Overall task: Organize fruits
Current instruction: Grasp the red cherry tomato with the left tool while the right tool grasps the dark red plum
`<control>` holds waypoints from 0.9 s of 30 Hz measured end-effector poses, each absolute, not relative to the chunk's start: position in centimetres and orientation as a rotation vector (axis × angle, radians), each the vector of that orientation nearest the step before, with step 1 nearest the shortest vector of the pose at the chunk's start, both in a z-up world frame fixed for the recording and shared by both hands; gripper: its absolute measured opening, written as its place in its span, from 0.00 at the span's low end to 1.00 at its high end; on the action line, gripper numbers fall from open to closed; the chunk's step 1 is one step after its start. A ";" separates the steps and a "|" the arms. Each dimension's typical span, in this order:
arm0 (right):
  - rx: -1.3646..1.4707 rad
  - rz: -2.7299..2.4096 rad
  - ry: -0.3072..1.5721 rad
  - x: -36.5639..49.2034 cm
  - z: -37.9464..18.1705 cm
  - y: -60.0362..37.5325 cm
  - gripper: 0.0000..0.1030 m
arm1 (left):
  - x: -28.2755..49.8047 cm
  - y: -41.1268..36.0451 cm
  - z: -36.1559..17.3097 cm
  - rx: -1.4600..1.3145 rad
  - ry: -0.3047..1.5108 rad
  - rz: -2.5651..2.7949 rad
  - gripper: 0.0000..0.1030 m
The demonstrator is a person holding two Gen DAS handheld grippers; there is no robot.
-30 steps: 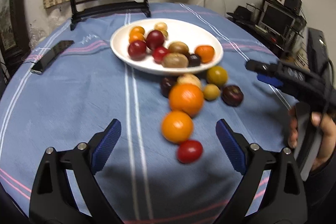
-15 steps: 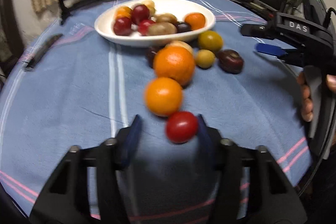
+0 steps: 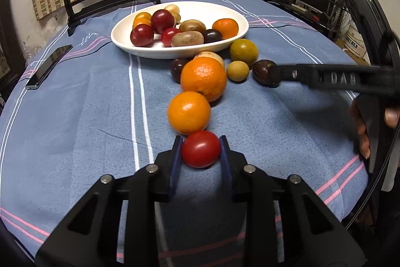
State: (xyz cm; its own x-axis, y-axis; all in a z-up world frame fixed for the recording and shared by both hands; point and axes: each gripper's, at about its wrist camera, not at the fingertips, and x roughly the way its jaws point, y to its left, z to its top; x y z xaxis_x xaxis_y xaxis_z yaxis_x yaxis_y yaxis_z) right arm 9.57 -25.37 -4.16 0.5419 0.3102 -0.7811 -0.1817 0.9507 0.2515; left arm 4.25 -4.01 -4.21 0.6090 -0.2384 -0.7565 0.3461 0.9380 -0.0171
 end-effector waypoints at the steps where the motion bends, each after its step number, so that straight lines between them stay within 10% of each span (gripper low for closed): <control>1: 0.122 0.293 0.959 9.4 -4.2 -25.1 0.71 | 4.3 -3.9 -4.2 0.132 0.852 -0.341 0.28; 10: -0.068 0.238 1.000 10.7 -5.0 -22.6 0.71 | 4.3 -3.2 -4.0 0.101 0.854 -0.363 0.28; 18: -0.097 0.275 0.989 12.0 -4.7 -22.0 0.44 | 4.4 -2.9 -4.1 0.084 0.866 -0.371 0.28; 27: -0.140 0.248 0.961 11.0 -4.3 -21.7 0.42 | 4.2 -2.7 -3.9 0.080 0.866 -0.366 0.28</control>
State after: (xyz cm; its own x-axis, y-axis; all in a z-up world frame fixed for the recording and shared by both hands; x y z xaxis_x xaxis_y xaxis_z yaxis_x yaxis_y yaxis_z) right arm 11.01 -21.71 -4.28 0.5477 0.1465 -0.8237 -0.2701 0.9628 -0.0084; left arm 4.21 -2.70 -3.86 0.5897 -0.2814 -0.7570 0.3460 0.9350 -0.0780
